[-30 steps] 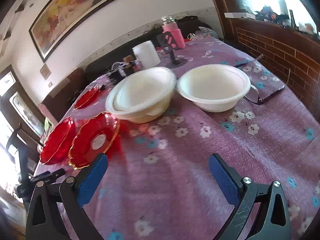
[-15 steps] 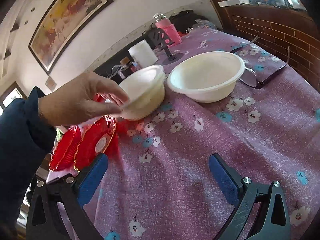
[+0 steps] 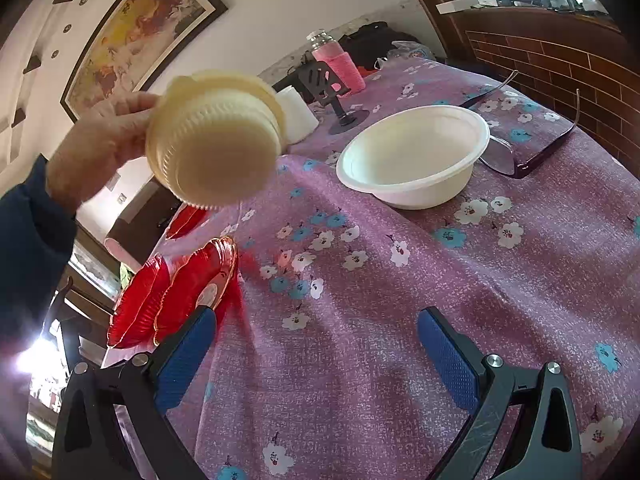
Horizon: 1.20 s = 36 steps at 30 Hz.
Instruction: Organize plates and bowls
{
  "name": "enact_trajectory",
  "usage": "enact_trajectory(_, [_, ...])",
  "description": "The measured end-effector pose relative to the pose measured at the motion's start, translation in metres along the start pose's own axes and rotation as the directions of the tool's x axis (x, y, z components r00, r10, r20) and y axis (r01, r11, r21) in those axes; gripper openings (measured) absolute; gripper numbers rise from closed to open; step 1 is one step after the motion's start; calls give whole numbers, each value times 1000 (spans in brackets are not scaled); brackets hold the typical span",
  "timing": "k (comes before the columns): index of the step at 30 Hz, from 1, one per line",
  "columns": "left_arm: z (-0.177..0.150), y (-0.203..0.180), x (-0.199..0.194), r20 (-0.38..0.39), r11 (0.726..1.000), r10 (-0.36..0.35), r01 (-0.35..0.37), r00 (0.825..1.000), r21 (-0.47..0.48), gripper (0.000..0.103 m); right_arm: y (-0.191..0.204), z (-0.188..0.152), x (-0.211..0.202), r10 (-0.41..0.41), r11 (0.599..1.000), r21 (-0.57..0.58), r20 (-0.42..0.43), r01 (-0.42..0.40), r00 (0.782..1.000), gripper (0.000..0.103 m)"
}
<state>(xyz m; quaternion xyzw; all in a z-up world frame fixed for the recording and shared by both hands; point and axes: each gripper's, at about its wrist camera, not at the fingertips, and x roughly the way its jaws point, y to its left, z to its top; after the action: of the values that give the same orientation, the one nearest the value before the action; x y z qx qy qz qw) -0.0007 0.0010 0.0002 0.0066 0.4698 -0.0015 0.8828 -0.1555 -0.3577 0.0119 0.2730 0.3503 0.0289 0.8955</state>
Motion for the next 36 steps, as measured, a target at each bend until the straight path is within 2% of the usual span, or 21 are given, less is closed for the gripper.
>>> enact_trajectory(36, [0,0,0,0,1000,0,0,1000,0,103,-5,1,2,-3,1000,14,-7,3,1000,102])
